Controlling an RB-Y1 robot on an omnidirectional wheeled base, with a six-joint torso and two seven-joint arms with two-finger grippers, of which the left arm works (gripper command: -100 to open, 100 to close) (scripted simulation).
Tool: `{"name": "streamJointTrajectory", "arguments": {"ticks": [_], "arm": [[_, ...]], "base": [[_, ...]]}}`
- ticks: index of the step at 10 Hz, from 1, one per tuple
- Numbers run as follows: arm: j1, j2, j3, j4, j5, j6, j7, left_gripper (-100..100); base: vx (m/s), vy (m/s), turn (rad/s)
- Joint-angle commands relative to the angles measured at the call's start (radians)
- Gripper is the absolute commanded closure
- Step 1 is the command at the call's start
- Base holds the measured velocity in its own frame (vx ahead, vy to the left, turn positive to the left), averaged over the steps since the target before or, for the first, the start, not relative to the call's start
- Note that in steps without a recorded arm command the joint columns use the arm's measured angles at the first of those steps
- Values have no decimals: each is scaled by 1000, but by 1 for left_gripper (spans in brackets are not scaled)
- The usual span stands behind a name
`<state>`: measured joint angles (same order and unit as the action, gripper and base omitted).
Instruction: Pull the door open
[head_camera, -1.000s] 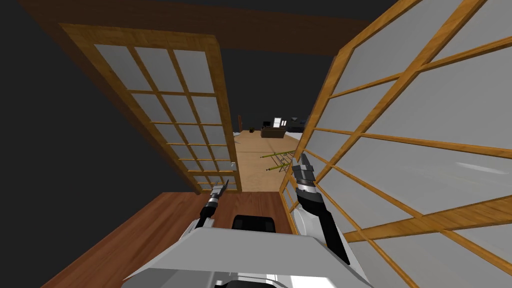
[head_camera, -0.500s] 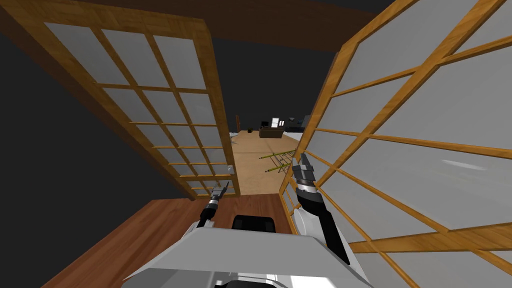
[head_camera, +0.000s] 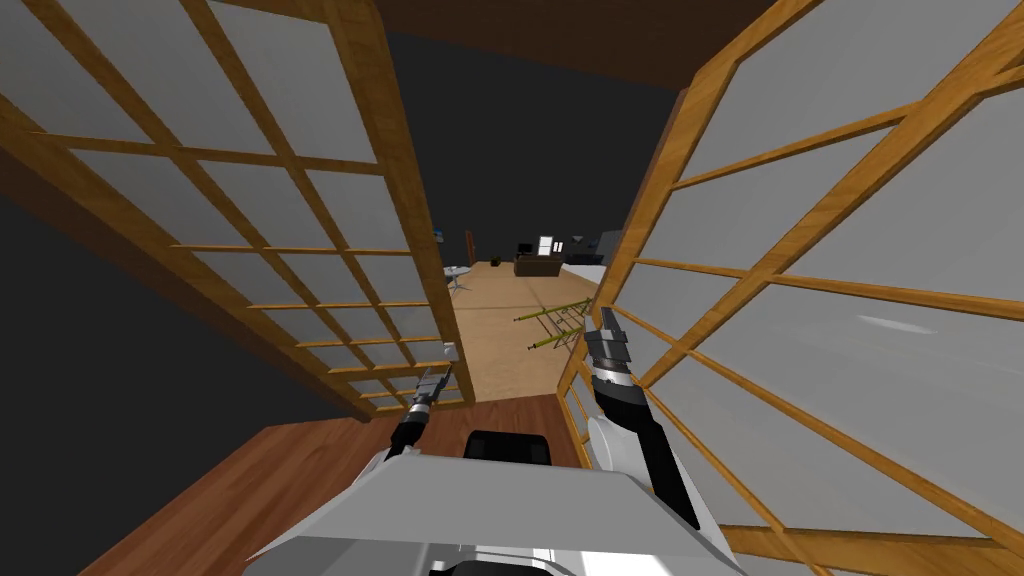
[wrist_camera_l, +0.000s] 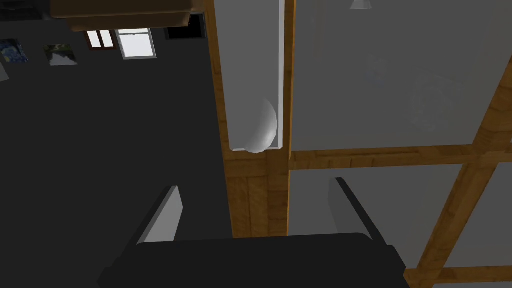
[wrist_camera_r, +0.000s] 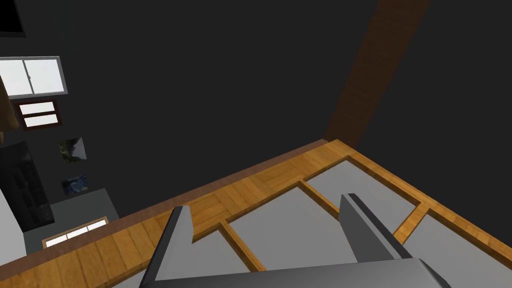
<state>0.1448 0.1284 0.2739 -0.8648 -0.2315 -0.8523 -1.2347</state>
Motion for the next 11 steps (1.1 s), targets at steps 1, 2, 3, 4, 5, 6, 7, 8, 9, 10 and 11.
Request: {"name": "streamJointTrajectory", "arguments": {"ticks": [1, 2, 3, 4, 5, 6, 7, 8, 9, 10, 11], "arm": [[0, 12, 14, 22, 10, -16, 5, -100], [0, 12, 14, 22, 10, -16, 5, -100], [3, 19, 22, 31, 15, -24, 8, -100], [6, 29, 32, 43, 22, -35, 13, -100], [8, 34, 37, 49, 26, -40, 15, -100], [10, 40, 43, 56, 30, -46, 18, -100], [5, 37, 40, 56, 27, -42, 15, -100], [5, 37, 40, 56, 27, -42, 15, 100], [5, 37, 40, 56, 27, -42, 15, 100], [5, 37, 40, 56, 27, -42, 15, 100], [5, 37, 40, 56, 27, -42, 15, 100]], "base": [[191, -4, -107], [141, -4, -30], [117, -10, -71], [183, -9, -112], [218, -22, -113], [197, -6, -68], [67, -3, 37], [-25, -8, 6], [-35, 10, 3], [-19, 11, -29], [-5, 6, -9]]}}
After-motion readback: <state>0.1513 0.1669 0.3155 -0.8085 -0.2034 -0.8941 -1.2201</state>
